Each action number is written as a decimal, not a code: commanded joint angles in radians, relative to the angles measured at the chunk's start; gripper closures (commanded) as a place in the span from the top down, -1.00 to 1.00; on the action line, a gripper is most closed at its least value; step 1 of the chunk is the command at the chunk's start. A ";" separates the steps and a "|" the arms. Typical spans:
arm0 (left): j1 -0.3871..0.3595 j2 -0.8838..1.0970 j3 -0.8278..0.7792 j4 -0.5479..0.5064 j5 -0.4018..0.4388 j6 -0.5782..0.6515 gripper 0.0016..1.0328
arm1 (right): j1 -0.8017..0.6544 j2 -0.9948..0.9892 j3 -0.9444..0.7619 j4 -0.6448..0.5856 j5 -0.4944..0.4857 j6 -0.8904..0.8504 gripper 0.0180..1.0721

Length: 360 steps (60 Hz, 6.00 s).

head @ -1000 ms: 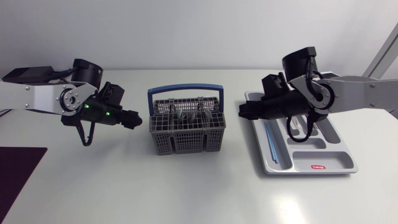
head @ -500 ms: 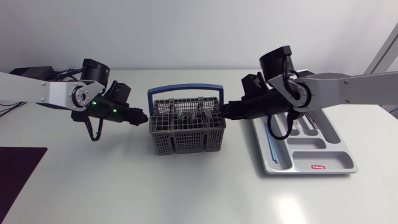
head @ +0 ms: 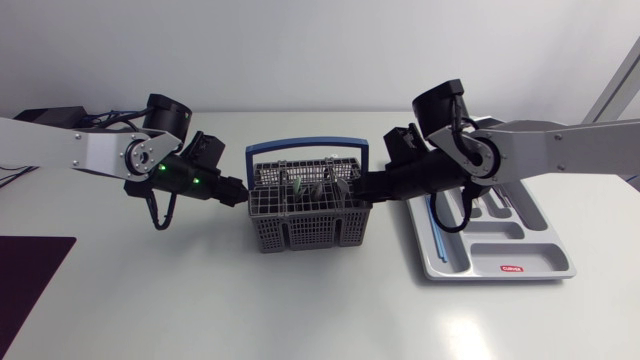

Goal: Unload the cutlery basket into the drawer organizer.

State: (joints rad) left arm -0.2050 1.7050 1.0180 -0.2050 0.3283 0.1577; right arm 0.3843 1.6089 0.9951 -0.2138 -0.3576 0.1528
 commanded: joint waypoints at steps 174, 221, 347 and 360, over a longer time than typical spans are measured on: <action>-0.211 -0.610 -0.230 -0.039 0.009 0.098 0.25 | 0.373 -0.468 -0.144 -0.018 0.605 -0.447 -0.72; -0.531 -0.318 0.044 -0.223 -0.383 0.039 0.59 | 0.263 -0.649 -0.270 -0.127 0.506 -0.309 0.52; -0.698 0.196 0.467 -0.602 -0.884 -0.175 -0.58 | 0.128 -0.699 -0.447 -0.050 0.384 -0.286 0.52; -0.700 0.205 0.468 -0.600 -0.884 -0.170 -0.79 | 0.128 -0.701 -0.466 -0.036 0.384 -0.288 0.52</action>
State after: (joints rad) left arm -0.8989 1.8801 1.5043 -0.8093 -0.5404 0.0029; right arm 0.5148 0.8989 0.5560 -0.2611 0.0261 -0.1562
